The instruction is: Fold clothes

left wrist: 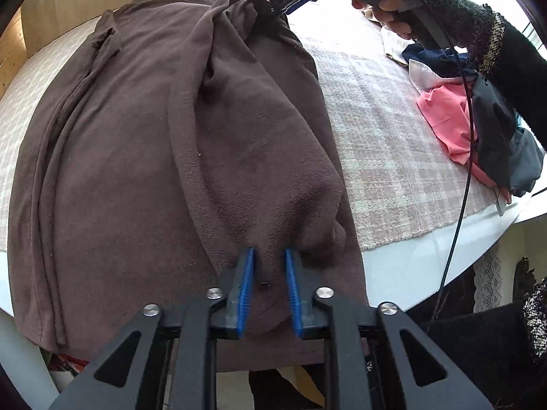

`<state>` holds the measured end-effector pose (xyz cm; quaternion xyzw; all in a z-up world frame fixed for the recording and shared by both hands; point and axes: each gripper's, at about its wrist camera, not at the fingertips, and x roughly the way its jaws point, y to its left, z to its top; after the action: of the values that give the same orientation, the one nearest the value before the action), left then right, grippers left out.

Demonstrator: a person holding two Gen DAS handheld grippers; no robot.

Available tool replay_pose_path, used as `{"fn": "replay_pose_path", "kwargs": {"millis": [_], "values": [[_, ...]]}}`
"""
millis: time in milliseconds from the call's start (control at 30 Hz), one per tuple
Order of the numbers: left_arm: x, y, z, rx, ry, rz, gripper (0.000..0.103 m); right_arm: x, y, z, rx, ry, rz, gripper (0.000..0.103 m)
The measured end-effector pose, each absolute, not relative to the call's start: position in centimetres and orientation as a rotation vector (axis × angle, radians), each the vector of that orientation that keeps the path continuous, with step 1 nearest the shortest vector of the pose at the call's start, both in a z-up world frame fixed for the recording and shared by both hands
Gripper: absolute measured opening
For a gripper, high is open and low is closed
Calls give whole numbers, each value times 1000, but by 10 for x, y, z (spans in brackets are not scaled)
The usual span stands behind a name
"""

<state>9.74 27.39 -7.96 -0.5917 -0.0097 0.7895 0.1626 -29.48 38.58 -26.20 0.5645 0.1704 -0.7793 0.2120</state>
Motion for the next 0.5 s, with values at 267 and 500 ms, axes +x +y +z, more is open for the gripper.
{"fn": "replay_pose_path", "kwargs": {"millis": [267, 500], "values": [[105, 182, -44, -1712, -155, 2428, 12, -292, 455, -239, 1594, 238, -2176, 10], [126, 181, -44, -1719, -277, 2370, 23, -288, 441, -262, 1639, 360, -2171, 10]]}}
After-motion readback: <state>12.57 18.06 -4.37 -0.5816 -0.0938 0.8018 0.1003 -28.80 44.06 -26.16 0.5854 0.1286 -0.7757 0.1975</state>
